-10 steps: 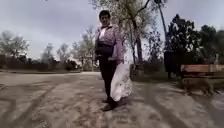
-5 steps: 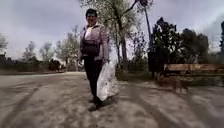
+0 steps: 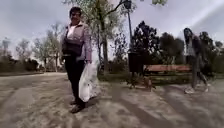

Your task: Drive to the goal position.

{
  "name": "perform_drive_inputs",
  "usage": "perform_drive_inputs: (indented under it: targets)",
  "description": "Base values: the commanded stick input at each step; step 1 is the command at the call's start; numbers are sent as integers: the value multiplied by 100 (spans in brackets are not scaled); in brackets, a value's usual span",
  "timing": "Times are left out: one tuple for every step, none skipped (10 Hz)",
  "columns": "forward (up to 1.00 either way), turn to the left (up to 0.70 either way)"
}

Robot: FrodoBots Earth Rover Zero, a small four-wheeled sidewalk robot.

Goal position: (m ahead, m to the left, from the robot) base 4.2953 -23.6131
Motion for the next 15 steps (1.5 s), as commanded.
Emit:
perform_drive_inputs:
  targets:
    - [0, -70]
    - [0, -70]
    - [0, -70]
    - [0, -70]
    - [0, -70]
    - [0, -70]
    - [0, -70]
    - [0, -70]
    - [0, -70]
    - [0, -70]
    - [0, -70]
    - [0, -70]
    - [0, -70]
    - [0, -70]
    - [0, -70]
